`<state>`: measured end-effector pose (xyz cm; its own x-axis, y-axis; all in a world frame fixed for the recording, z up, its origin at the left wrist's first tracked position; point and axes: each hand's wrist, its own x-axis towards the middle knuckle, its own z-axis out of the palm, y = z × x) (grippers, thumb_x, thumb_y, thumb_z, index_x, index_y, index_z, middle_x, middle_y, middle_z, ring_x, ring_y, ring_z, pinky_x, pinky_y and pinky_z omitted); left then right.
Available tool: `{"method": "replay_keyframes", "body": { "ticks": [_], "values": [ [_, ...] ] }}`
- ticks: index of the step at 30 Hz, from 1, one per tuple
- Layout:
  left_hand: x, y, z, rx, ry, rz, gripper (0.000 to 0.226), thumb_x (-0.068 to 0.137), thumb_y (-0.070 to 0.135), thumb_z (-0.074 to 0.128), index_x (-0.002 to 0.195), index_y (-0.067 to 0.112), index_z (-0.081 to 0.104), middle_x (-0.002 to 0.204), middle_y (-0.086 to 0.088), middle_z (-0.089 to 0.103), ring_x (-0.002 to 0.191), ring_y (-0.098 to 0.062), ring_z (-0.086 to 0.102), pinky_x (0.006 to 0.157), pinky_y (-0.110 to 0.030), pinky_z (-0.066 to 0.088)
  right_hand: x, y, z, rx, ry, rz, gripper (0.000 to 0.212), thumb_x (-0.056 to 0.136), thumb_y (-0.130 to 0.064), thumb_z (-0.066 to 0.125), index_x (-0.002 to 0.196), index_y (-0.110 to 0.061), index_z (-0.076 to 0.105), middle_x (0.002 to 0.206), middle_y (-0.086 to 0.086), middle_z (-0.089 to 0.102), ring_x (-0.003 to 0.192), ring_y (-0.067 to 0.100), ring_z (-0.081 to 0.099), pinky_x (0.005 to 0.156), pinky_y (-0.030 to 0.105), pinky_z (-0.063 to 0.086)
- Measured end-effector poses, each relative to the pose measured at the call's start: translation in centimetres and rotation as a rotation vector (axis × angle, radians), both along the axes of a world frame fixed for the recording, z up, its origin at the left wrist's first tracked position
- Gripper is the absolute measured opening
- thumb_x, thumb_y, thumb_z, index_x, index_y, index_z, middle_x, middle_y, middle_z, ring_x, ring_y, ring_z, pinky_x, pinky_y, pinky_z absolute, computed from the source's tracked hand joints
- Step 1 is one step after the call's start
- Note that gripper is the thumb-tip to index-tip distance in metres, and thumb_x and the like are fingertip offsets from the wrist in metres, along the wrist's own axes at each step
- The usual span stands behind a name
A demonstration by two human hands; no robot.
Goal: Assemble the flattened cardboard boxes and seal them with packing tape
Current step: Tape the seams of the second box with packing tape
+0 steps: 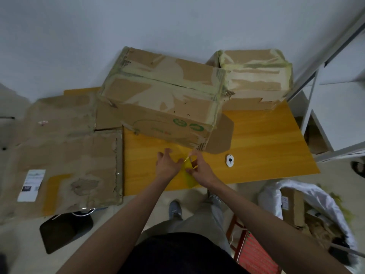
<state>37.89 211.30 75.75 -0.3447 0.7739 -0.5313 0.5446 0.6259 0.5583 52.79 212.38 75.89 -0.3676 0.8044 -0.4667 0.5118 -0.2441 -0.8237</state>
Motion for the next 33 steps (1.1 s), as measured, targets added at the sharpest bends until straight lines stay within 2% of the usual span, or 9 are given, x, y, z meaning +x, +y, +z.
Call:
{"method": "replay_keyframes", "body": {
  "ticks": [3, 9, 12, 15, 19, 23, 26, 29, 33],
  "values": [
    [-1.7, -0.4, 0.0, 0.043, 0.034, 0.016, 0.049, 0.090, 0.039, 0.067, 0.129, 0.017, 0.048, 0.130, -0.010, 0.041, 0.115, -0.034, 0.054, 0.094, -0.044, 0.047, -0.5, 0.7, -2.3, 0.121, -0.075, 0.128, 0.062, 0.087, 0.003, 0.062, 0.125, -0.033, 0.028, 0.079, 0.019, 0.046, 0.065, 0.032, 0.048, 0.055, 0.040, 0.030],
    [-3.4, -0.9, 3.7, 0.332, 0.173, -0.069, 0.024, 0.095, 0.026, 0.064, 0.115, 0.015, 0.058, 0.115, -0.002, 0.050, 0.101, -0.023, 0.059, 0.079, -0.035, 0.048, -1.2, 1.2, -5.8, 0.377, -0.355, 0.354, 0.050, 0.092, 0.010, 0.046, 0.137, -0.007, 0.037, 0.096, 0.021, 0.054, 0.066, 0.032, 0.041, 0.055, 0.040, 0.022],
    [-3.0, 0.2, 6.4, 0.514, 0.248, -0.191, 0.017, 0.096, 0.023, 0.062, 0.111, 0.015, 0.061, 0.111, 0.001, 0.048, 0.097, -0.021, 0.056, 0.077, -0.033, 0.043, 0.0, 1.1, -6.6, 0.430, -0.439, 0.423, 0.051, 0.093, 0.009, 0.044, 0.142, -0.005, 0.037, 0.112, 0.020, 0.057, 0.079, 0.037, 0.053, 0.050, 0.037, 0.023],
    [-1.8, 2.6, 9.0, 0.718, 0.334, -0.360, 0.017, 0.098, 0.025, 0.058, 0.112, 0.017, 0.065, 0.113, -0.002, 0.052, 0.108, -0.023, 0.053, 0.093, -0.038, 0.044, 1.4, 1.1, -6.9, 0.382, -0.432, 0.424, 0.046, 0.090, 0.012, 0.044, 0.132, -0.006, 0.043, 0.100, 0.016, 0.057, 0.065, 0.025, 0.041, 0.045, 0.034, 0.021],
    [0.6, 7.0, 11.0, 0.799, 0.300, -0.625, 0.026, 0.099, 0.030, 0.057, 0.119, 0.019, 0.070, 0.130, 0.000, 0.057, 0.116, -0.021, 0.057, 0.096, -0.035, 0.048, 3.2, 2.7, -5.5, 0.335, -0.382, 0.228, 0.010, 0.091, -0.006, 0.051, 0.096, -0.011, 0.057, 0.090, 0.010, 0.063, 0.073, 0.027, 0.057, 0.058, 0.040, 0.045],
    [2.4, 10.2, 10.9, 0.709, 0.308, -0.799, 0.029, 0.093, 0.035, 0.066, 0.116, 0.020, 0.074, 0.132, 0.006, 0.062, 0.112, -0.019, 0.064, 0.088, -0.044, 0.055, 6.0, 5.4, -1.1, 0.367, -0.225, -0.327, 0.013, 0.097, -0.015, 0.058, 0.087, -0.008, 0.063, 0.073, 0.007, 0.062, 0.063, 0.020, 0.054, 0.053, 0.034, 0.035],
    [2.7, 10.6, 9.9, 0.755, 0.417, -0.851, 0.028, 0.088, 0.037, 0.072, 0.110, 0.021, 0.076, 0.124, 0.008, 0.066, 0.109, -0.014, 0.065, 0.078, -0.041, 0.059, 7.4, 7.2, 2.7, 0.310, 0.135, -0.621, 0.019, 0.100, -0.024, 0.058, 0.096, -0.007, 0.065, 0.084, 0.008, 0.068, 0.076, 0.020, 0.066, 0.069, 0.039, 0.054],
    [2.9, 10.3, 9.6, 0.863, 0.518, -0.854, 0.024, 0.079, 0.037, 0.080, 0.095, 0.019, 0.076, 0.108, 0.007, 0.069, 0.103, -0.016, 0.065, 0.059, -0.038, 0.059, 7.5, 8.2, 5.9, 0.138, 0.410, -0.660, 0.028, 0.099, -0.031, 0.062, 0.099, -0.004, 0.066, 0.091, 0.008, 0.068, 0.084, 0.018, 0.067, 0.079, 0.033, 0.059],
    [3.7, 10.3, 9.9, 0.872, 0.581, -0.847, 0.034, 0.072, 0.045, 0.083, 0.089, 0.019, 0.070, 0.098, 0.007, 0.065, 0.095, -0.017, 0.063, 0.052, -0.037, 0.055, 6.5, 9.2, 7.6, -0.018, 0.501, -0.590, 0.039, 0.090, -0.035, 0.073, 0.107, 0.000, 0.066, 0.104, 0.015, 0.070, 0.096, 0.026, 0.068, 0.084, 0.039, 0.059]
  ]
}}
